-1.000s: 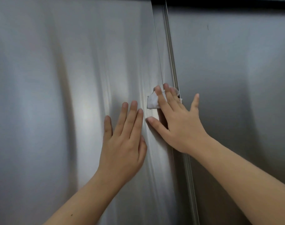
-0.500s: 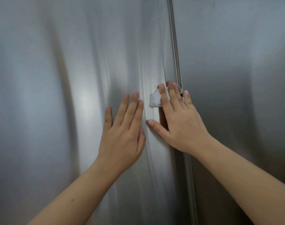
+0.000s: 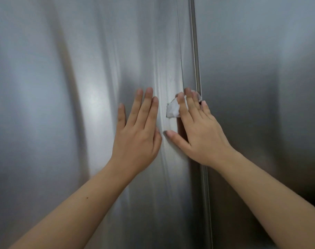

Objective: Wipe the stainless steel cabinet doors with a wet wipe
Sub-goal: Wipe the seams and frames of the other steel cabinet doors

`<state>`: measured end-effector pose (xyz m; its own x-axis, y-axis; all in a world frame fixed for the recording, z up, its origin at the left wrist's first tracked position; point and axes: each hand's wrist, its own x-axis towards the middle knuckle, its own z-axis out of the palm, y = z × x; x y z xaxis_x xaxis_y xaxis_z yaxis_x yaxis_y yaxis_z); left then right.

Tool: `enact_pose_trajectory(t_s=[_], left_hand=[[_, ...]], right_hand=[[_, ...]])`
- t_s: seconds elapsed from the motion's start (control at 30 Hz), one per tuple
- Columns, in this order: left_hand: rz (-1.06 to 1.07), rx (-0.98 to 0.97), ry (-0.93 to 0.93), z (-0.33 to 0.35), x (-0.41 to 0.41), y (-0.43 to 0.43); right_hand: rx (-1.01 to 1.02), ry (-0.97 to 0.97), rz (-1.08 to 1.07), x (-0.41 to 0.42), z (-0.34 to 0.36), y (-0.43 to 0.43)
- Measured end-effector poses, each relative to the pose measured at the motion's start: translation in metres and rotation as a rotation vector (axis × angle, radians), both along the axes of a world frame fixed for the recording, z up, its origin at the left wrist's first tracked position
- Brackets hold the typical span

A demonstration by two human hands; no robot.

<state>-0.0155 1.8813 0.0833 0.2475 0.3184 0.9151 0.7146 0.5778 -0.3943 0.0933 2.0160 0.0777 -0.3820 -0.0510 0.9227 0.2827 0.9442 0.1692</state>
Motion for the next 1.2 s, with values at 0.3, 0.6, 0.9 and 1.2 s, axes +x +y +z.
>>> enact_pose_trajectory(t_s=[0.3, 0.6, 0.9, 1.2], left_hand=[[0.016, -0.027, 0.023, -0.011, -0.001, -0.004], [0.029, -0.112, 0.048, -0.043, 0.004, -0.006], [0.039, -0.117, 0.008, -0.061, 0.003, -0.004], [0.054, -0.186, 0.030, -0.087, 0.004, -0.006]], right_hand=[[-0.013, -0.005, 0.045, -0.001, -0.052, 0.000], [-0.014, 0.013, 0.018, 0.002, -0.052, -0.004], [-0.053, -0.067, 0.044, 0.006, -0.110, -0.006], [-0.075, -0.101, 0.051, 0.012, -0.145, -0.008]])
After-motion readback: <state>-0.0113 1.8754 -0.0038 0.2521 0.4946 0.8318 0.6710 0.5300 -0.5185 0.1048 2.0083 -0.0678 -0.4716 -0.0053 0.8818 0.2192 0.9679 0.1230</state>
